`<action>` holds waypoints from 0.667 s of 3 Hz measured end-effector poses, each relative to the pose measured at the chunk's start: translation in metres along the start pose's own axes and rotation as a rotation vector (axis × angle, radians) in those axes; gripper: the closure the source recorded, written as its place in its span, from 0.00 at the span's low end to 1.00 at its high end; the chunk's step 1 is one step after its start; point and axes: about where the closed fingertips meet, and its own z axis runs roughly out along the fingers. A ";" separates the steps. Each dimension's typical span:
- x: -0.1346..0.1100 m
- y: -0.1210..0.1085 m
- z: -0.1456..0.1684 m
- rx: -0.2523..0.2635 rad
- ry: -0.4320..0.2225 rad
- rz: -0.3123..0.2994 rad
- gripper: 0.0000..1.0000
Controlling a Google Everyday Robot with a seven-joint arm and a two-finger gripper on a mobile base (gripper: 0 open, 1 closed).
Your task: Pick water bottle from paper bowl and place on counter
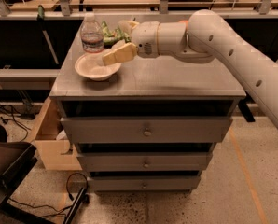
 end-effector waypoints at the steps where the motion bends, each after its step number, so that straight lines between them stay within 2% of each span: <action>1: -0.006 -0.001 0.014 -0.032 -0.007 -0.005 0.00; 2: -0.009 0.000 0.027 -0.062 -0.014 -0.002 0.00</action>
Offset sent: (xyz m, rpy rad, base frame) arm 0.0107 0.0363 0.0052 0.0183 0.0107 0.0895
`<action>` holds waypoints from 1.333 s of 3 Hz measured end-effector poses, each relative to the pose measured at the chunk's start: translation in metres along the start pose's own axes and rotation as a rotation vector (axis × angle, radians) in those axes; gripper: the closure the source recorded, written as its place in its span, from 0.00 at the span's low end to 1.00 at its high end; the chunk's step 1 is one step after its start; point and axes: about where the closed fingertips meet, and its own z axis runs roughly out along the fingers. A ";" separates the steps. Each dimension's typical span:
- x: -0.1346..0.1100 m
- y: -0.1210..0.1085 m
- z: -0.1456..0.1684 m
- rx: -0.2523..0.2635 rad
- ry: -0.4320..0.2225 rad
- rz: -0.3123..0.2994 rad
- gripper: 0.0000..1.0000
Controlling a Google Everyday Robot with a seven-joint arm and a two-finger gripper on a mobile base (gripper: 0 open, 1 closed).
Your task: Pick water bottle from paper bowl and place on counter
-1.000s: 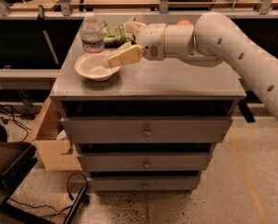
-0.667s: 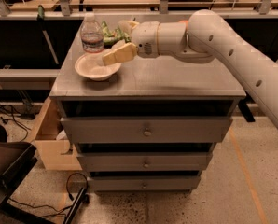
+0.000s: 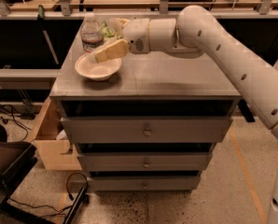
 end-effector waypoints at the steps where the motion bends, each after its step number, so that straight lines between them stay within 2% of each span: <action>1: 0.001 0.003 0.013 -0.024 -0.019 0.012 0.00; 2: 0.003 0.004 0.023 -0.046 -0.044 0.016 0.00; 3: 0.005 0.005 0.027 -0.047 -0.056 0.020 0.16; 4: 0.004 0.006 0.029 -0.052 -0.056 0.020 0.39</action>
Offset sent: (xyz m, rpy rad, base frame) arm 0.0039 0.0270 -0.0094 0.0729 0.0143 0.0625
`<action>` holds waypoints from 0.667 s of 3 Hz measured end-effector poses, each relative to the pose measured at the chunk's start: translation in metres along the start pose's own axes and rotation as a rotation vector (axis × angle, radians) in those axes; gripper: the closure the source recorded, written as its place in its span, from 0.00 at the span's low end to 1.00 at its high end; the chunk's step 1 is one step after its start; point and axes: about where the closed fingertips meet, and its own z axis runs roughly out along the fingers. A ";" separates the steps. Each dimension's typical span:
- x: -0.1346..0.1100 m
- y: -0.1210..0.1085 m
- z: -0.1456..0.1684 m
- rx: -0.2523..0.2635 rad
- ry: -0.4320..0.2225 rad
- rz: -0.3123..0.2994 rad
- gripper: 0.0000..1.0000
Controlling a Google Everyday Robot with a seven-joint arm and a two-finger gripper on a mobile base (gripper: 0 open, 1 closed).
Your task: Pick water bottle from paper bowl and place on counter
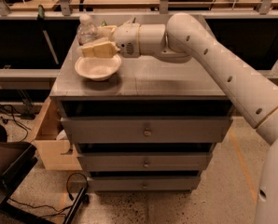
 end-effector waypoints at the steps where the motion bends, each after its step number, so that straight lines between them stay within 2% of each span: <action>1: -0.001 0.002 0.004 -0.006 -0.001 0.000 0.71; 2: -0.001 0.003 0.006 -0.011 -0.001 0.000 0.94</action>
Offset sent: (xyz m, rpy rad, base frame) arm -0.0011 0.0027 0.0001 0.0003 0.0001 0.0045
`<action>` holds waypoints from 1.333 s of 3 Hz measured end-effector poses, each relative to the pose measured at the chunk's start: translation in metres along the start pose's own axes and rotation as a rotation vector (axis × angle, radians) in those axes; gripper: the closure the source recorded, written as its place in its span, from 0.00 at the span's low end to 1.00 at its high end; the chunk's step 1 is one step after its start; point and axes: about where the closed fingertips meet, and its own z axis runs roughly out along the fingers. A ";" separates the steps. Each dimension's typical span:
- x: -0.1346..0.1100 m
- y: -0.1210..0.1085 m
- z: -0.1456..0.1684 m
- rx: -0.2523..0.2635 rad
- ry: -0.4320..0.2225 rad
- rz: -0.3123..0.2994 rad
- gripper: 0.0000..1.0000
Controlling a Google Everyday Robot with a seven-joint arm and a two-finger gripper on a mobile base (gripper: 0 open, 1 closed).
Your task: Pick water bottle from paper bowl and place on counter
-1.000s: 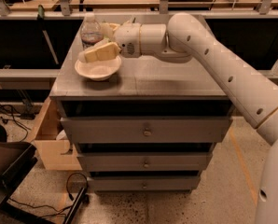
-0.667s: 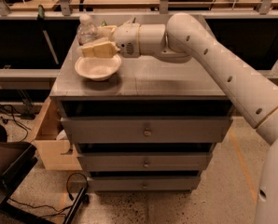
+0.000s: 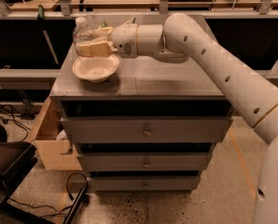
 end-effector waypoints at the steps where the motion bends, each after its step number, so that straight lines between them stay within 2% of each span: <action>1: 0.001 0.002 0.004 -0.007 0.005 0.005 1.00; 2: -0.025 0.008 0.003 -0.038 -0.014 0.002 1.00; 3: -0.070 0.008 -0.012 -0.044 -0.048 -0.004 1.00; 4: -0.103 -0.001 -0.034 -0.007 -0.067 0.005 1.00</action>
Offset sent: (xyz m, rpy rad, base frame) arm -0.0169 0.0017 0.0630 0.0391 -0.0006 0.0763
